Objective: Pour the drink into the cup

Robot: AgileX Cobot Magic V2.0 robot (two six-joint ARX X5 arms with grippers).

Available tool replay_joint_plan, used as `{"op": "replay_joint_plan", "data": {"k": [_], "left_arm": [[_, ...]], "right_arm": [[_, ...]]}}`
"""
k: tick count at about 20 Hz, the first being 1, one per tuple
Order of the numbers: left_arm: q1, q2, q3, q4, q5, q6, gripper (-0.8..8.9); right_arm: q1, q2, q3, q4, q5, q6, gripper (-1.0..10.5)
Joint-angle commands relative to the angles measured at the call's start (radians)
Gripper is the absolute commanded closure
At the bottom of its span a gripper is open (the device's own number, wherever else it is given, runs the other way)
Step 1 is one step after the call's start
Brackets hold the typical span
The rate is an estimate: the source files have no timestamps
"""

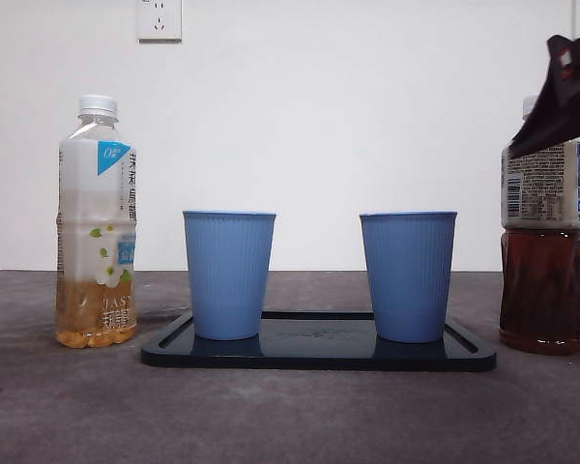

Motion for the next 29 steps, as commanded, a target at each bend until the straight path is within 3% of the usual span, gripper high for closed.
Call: {"op": "replay_joint_plan", "data": {"k": [1,8,19,25,29], "left_arm": [[-0.005,0.018,0.016,0.011,-0.003,0.008,2.51],[-0.010,0.023,0.016,0.008,-0.002,0.005,2.51],[-0.010,0.023,0.016,0.008,-0.002,0.004,2.51],[-0.010,0.023,0.016,0.008,-0.002,0.004,2.51],[-0.010,0.022,0.016,0.008,-0.002,0.004,2.51]], "right_arm": [[0.004,0.069,0.001,0.068,0.020,-0.017,4.1],[0.004,0.292,0.001,0.303,0.043,-0.017,4.1],[0.004,0.456,0.001,0.397,0.101,-0.053,4.1],[0.004,0.513,0.001,0.477,0.115,-0.069,7.2],[0.004,0.502,0.004,0.514,0.113,-0.079,7.5]]}}
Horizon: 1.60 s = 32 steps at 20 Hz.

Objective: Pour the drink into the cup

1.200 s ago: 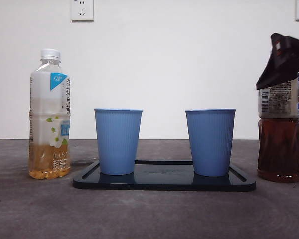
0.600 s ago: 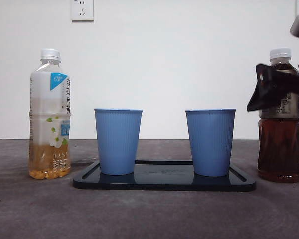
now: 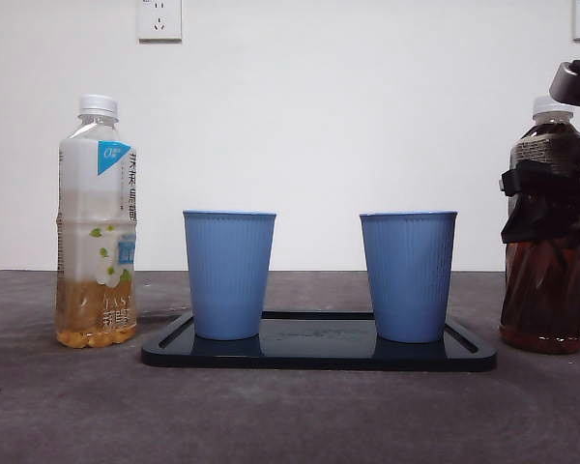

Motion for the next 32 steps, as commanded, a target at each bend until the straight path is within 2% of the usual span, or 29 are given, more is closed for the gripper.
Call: {"op": "replay_joint_plan", "data": {"k": [1,4,8,11,15,20,25,28,31,32], "left_arm": [[-0.003,0.005,0.016,0.011,-0.002,0.004,2.51],[-0.003,0.005,0.016,0.013,-0.002,0.005,2.51],[-0.003,0.004,0.016,0.016,-0.002,0.005,2.51],[-0.003,0.005,0.016,0.016,-0.002,0.005,2.51],[-0.003,0.005,0.016,0.016,-0.002,0.006,2.51],[-0.003,0.005,0.016,0.016,-0.002,0.009,2.51],[-0.003,0.005,0.016,0.016,-0.002,0.008,2.51],[-0.003,0.005,0.016,0.016,-0.002,0.008,2.51],[-0.003,0.005,0.016,0.015,-0.002,0.008,2.51],[-0.003,0.005,0.016,0.015,-0.002,0.008,2.51]], "right_arm": [[0.003,-0.021,0.012,0.024,-0.006,-0.021,7.5],[0.010,-0.131,0.054,-0.137,-0.032,-0.037,7.5],[0.088,-0.220,0.299,-0.641,-0.006,-0.212,7.5],[0.173,-0.203,0.500,-0.959,0.125,-0.345,7.5],[0.266,-0.144,0.676,-1.234,0.400,-0.489,7.5],[0.340,-0.016,0.780,-1.343,0.607,-0.578,7.5],[0.402,0.099,0.797,-1.416,0.811,-0.719,7.5],[0.438,0.145,0.797,-1.415,0.867,-0.756,7.5],[0.463,0.176,0.797,-1.416,0.883,-0.776,7.5],[0.466,0.187,0.797,-1.415,0.922,-0.775,7.5]]}}
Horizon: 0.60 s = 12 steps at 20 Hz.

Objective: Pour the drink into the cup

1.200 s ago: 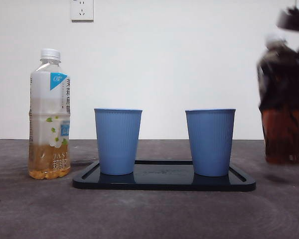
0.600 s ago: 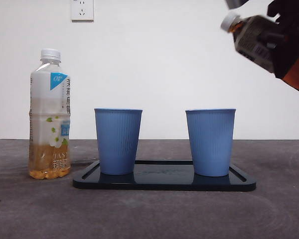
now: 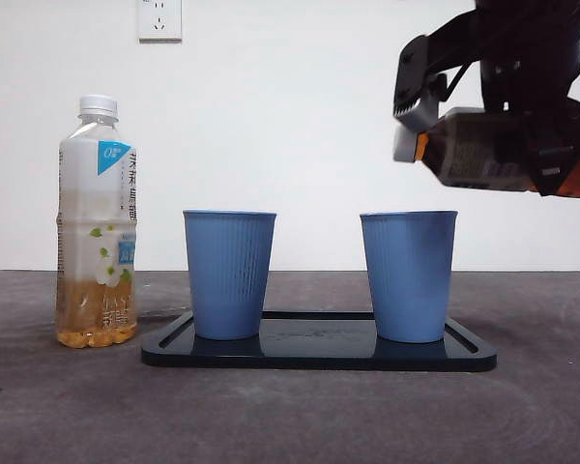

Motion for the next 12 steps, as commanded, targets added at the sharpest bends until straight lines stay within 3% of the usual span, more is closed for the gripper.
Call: {"op": "replay_joint_plan", "data": {"k": [1,4,12], "left_arm": [[-0.003,0.005,0.016,0.012,-0.002,0.008,2.51],[-0.003,0.005,0.016,0.012,-0.002,0.008,2.51],[-0.003,0.004,0.016,0.011,-0.002,0.005,2.51]], "right_arm": [[0.015,0.028,0.035,0.017,0.116,-0.021,7.5],[0.015,0.045,0.035,0.018,0.175,-0.029,7.5],[0.015,0.046,0.035,0.018,0.175,-0.029,7.5]]}}
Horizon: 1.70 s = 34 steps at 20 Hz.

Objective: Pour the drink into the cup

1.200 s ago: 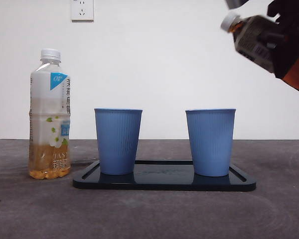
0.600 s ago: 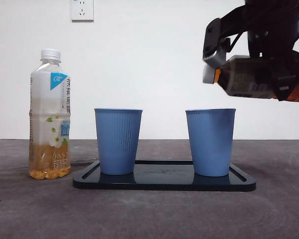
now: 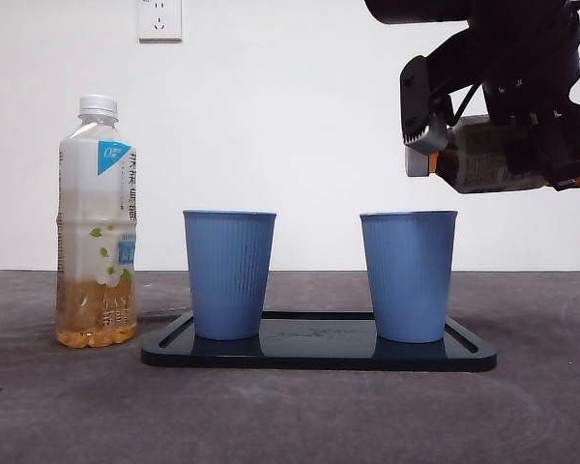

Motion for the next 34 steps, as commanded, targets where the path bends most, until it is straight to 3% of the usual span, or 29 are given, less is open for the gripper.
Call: {"op": "replay_joint_plan", "data": {"k": [1,7,13,16,18,21,26,31,34], "left_arm": [[-0.003,0.004,0.016,0.011,-0.002,0.005,2.51],[-0.003,0.004,0.016,0.012,-0.002,0.005,2.51],[-0.003,0.004,0.016,0.012,-0.002,0.005,2.51],[-0.003,0.004,0.016,0.010,-0.002,0.005,2.51],[-0.003,0.004,0.016,0.010,-0.002,0.009,2.51],[-0.003,0.004,0.016,0.010,-0.002,0.008,2.51],[-0.003,0.004,0.016,0.011,-0.002,0.008,2.51],[-0.003,0.004,0.016,0.004,-0.002,0.008,2.51],[-0.003,0.004,0.016,0.004,-0.002,0.008,2.51]], "right_arm": [[0.010,0.005,0.035,0.016,0.038,-0.003,7.5],[0.010,0.004,0.035,0.016,0.039,0.020,7.5],[0.003,-0.034,0.035,0.013,0.018,0.344,7.5],[-0.016,-0.124,0.035,-0.007,-0.129,0.527,7.5],[-0.043,-0.202,0.031,0.020,-0.272,0.593,7.5],[-0.082,-0.323,-0.030,0.200,-0.369,0.646,7.5],[-0.140,-0.451,-0.259,0.507,-0.439,0.741,7.5],[-0.177,-0.456,-0.481,0.874,-0.554,0.760,7.5],[-0.204,-0.448,-0.566,0.993,-0.579,0.787,7.5]]}}
